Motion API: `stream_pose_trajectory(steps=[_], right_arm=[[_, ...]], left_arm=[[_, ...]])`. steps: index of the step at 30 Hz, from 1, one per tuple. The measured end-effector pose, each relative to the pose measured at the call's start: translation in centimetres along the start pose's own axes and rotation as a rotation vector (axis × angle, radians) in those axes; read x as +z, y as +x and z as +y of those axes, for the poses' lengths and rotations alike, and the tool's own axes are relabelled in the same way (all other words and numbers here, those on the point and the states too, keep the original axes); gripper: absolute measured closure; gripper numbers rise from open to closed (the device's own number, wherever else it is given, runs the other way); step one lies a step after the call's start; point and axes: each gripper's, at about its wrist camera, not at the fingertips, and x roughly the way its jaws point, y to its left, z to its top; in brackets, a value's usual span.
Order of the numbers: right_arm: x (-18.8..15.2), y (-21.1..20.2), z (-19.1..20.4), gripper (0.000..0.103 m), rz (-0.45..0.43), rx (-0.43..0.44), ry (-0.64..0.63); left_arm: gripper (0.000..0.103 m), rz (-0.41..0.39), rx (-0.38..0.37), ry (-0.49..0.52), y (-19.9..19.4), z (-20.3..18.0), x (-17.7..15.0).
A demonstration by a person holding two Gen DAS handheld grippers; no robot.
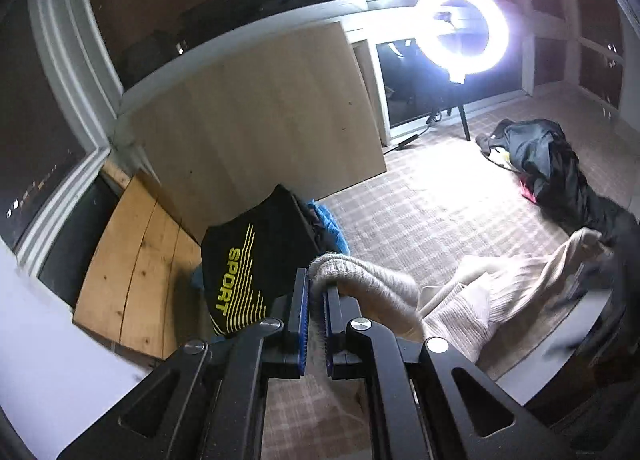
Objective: Fold clothes
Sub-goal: 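Lift the cardigan with both grippers and shake it out in the air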
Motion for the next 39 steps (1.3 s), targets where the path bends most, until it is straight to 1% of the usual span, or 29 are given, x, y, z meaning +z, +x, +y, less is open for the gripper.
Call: stream_pose_trajectory(steps=[1, 4, 5, 6, 8, 10, 13, 14, 15, 16, 17, 19, 22, 24, 26, 29, 30, 32, 36, 39], right_arm=[[0.0, 1.5, 1.4, 0.054, 0.001, 0.008, -0.034], [0.2, 4.1, 3.5, 0.053, -0.005, -0.033, -0.157], [0.2, 5.0, 4.2, 0.051, -0.008, -0.047, -0.198], [0.3, 5.8, 4.8, 0.046, -0.012, -0.062, -0.237], [1.1, 6.2, 4.8, 0.039, -0.041, -0.094, -0.294], [2.1, 7.3, 4.2, 0.039, -0.048, -0.100, -0.322], [3.5, 9.2, 2.8, 0.040, -0.014, -0.109, -0.330], [3.9, 9.8, 2.3, 0.053, 0.003, -0.114, -0.324], [4.2, 9.7, 1.4, 0.085, 0.020, -0.095, -0.294], [4.5, 9.6, 0.5, 0.094, 0.035, -0.077, -0.261], [4.8, 8.8, -0.5, 0.093, 0.027, -0.063, -0.209], [5.6, 5.7, -2.3, 0.094, -0.035, -0.058, -0.137], [7.2, -0.9, -4.8, 0.095, -0.133, -0.154, -0.079], [8.6, -7.5, -6.7, 0.095, -0.226, -0.212, -0.021], [9.7, -14.2, -7.1, 0.096, -0.312, -0.293, 0.001], [11.2, -23.3, -6.5, 0.096, -0.415, -0.401, 0.009], [11.6, -26.6, -5.7, 0.096, -0.444, -0.433, -0.001], [12.0, -31.3, -3.6, 0.097, -0.486, -0.502, -0.037], [11.9, -34.5, -1.7, 0.097, -0.502, -0.578, -0.062], [11.9, -37.0, -0.3, 0.097, -0.513, -0.635, -0.081]], left_arm=[[0.098, 0.004, 0.004, -0.002, 0.0, 0.2, 0.3], [0.098, 0.014, 0.018, -0.003, -0.3, 0.8, 1.1], [0.098, 0.014, 0.018, -0.001, -0.3, 0.8, 1.3], [0.098, 0.014, 0.018, 0.001, -0.3, 0.8, 1.4], [0.098, 0.014, 0.017, 0.006, -0.3, 0.7, 1.7], [0.098, 0.012, 0.021, 0.013, -0.7, 0.8, 1.8], [0.098, 0.010, 0.032, 0.019, -1.1, 1.0, 1.9], [0.098, 0.010, 0.032, 0.012, -1.2, 1.2, 1.9], [0.098, 0.009, 0.030, 0.010, -1.2, 1.3, 1.8], [0.098, 0.009, 0.032, 0.012, -1.3, 1.3, 1.6], [0.098, 0.004, 0.035, 0.011, -1.5, 1.4, 1.5], [0.098, -0.020, 0.018, 0.006, -2.4, 1.5, 1.5], [0.098, -0.079, 0.035, 0.017, -4.0, 1.5, 2.5], [0.098, -0.135, 0.019, 0.017, -5.6, 1.5, 3.5], [0.098, -0.195, 0.006, 0.034, -7.6, 1.2, 4.5], [0.098, -0.295, -0.033, 0.056, -11.0, 0.7, 6.0], [0.098, -0.326, -0.047, 0.063, -12.2, 0.5, 6.5], [0.098, -0.384, -0.063, 0.085, -14.5, 0.0, 7.2], [0.098, -0.493, -0.068, 0.132, -19.3, -0.9, 8.4], [0.098, -0.549, -0.071, 0.157, -22.2, -1.3, 9.2]])
